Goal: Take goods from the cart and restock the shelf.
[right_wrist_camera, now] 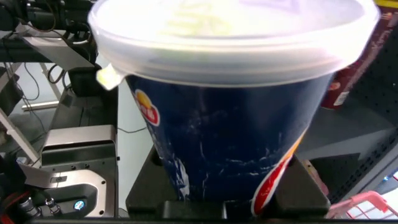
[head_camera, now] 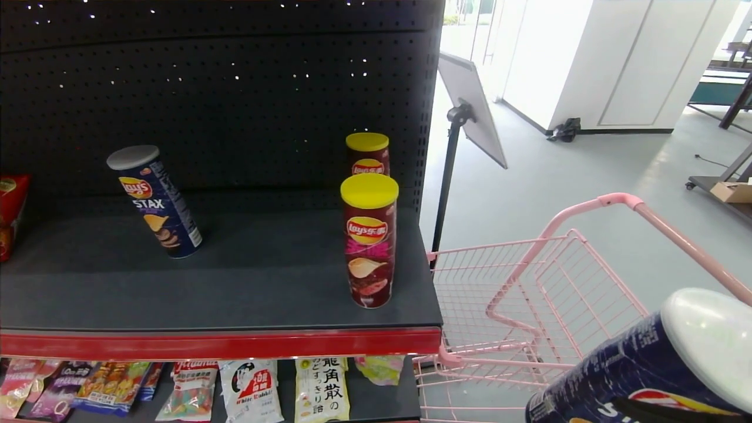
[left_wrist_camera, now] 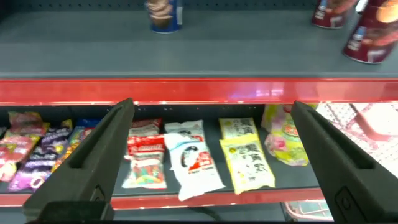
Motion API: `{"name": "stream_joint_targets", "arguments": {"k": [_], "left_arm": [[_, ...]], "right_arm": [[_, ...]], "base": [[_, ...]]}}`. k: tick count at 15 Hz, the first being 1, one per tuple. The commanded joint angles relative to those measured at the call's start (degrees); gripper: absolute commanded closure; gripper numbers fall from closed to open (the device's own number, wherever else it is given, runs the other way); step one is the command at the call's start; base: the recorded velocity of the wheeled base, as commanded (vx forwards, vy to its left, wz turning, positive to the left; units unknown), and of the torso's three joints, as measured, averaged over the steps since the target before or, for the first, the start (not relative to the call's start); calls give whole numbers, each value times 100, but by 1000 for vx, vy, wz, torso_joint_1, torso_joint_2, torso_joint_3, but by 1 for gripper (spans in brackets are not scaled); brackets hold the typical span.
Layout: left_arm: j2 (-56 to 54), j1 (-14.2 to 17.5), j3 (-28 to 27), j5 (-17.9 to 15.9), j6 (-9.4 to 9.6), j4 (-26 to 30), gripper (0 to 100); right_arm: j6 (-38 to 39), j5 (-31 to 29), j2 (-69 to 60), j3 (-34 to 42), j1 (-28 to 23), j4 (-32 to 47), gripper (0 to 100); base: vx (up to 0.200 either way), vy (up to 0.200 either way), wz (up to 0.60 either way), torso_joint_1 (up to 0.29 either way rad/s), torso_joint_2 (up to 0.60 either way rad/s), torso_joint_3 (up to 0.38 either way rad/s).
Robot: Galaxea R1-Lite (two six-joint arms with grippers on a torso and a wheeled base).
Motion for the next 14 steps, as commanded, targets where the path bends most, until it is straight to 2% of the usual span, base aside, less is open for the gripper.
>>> {"name": "stream_joint_targets", "arguments": {"k": [1, 14], "left_arm": [[-3, 0, 1, 1, -2, 2, 0], [-3, 0, 1, 1, 7, 2, 0]], "right_arm": [[-2, 4, 10, -1, 9, -2, 100], [-2, -14, 239, -124, 299, -2, 100]], "base": [[0, 200, 0, -7, 2, 2], [0, 200, 0, 3, 3, 2]]}}
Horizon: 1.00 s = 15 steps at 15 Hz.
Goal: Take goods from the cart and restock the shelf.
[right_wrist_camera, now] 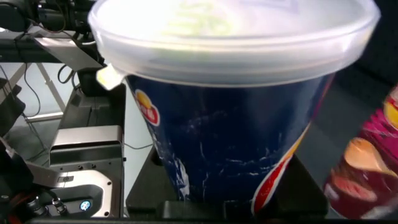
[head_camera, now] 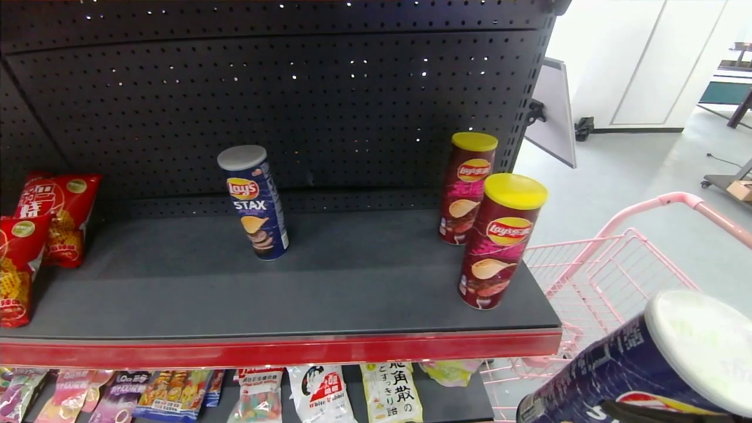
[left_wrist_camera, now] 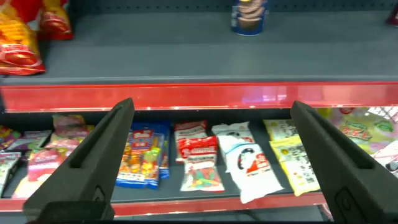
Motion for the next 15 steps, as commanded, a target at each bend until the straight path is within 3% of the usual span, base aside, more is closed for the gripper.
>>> {"name": "stream_joint_targets", "arguments": {"k": [1, 12, 15], "left_arm": [[-3, 0, 1, 1, -2, -3, 0], [-3, 0, 1, 1, -2, -3, 0], [-3, 0, 1, 1, -2, -3, 0]], "right_arm": [[-2, 2, 95, 1, 28, -5, 100], [-11, 11, 148, -60, 125, -5, 100], [-11, 11, 148, -43, 125, -5, 100]], "base": [[0, 200, 0, -2, 2, 2], [0, 200, 0, 2, 3, 2], [0, 0, 0, 0, 0, 0]]}}
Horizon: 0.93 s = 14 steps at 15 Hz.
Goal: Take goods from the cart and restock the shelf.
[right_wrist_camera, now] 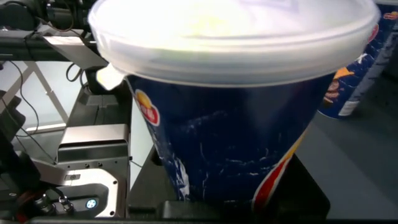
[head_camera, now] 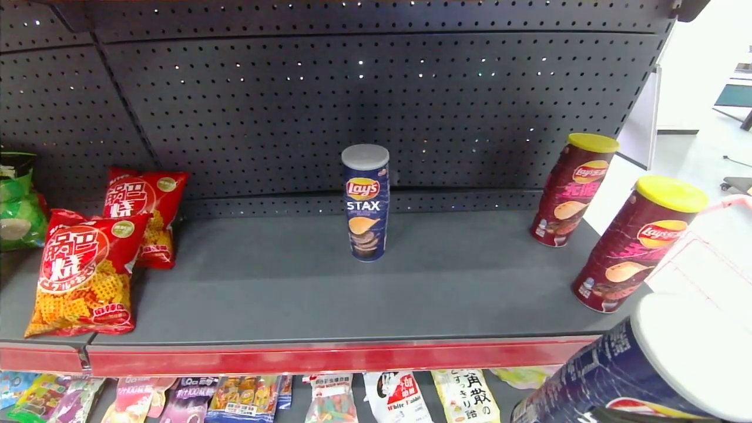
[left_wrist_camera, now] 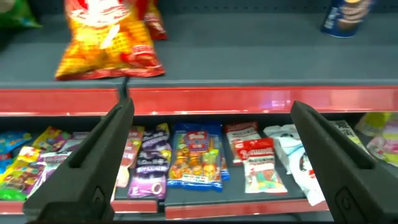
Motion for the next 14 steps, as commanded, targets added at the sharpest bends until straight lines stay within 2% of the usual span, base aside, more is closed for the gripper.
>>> {"name": "stream_joint_targets", "arguments": {"k": [1, 10, 14], "left_arm": [[-3, 2, 1, 1, -2, -4, 0], [-3, 2, 1, 1, -2, -4, 0], [-3, 2, 1, 1, -2, -4, 0]], "right_arm": [[-3, 0, -5, 16, 1, -2, 100], [-3, 26, 39, 16, 1, -2, 100], [-3, 26, 47, 16, 1, -2, 100]], "base": [[0, 0, 0, 0, 0, 0], [0, 0, 0, 0, 0, 0], [0, 200, 0, 1, 1, 2]]}}
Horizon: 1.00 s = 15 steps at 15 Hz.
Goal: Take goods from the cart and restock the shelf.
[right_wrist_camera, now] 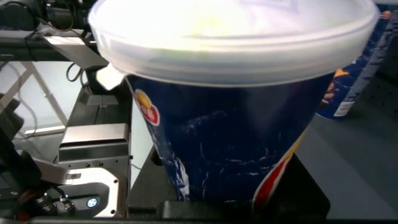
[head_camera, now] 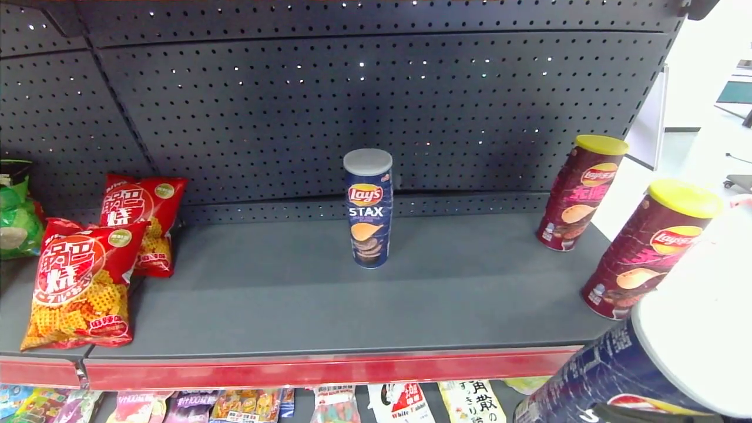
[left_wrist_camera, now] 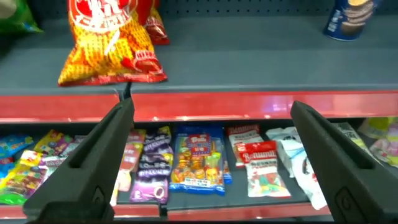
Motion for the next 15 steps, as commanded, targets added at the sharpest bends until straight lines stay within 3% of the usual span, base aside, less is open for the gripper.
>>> {"name": "stream_joint_targets", "arguments": {"k": [1, 4, 15], "left_arm": [[-3, -2, 1, 6, -2, 7, 0], [-3, -2, 1, 6, -2, 7, 0], [-3, -2, 1, 6, -2, 7, 0]], "right_arm": [[-3, 7, 31, -1, 4, 0, 100], [-3, 7, 40, -10, 4, 0, 100], [-3, 7, -4, 25, -5, 0, 100]], "base": [[0, 200, 0, 27, 12, 2], [0, 200, 0, 4, 2, 2], [0, 0, 0, 0, 0, 0]]}}
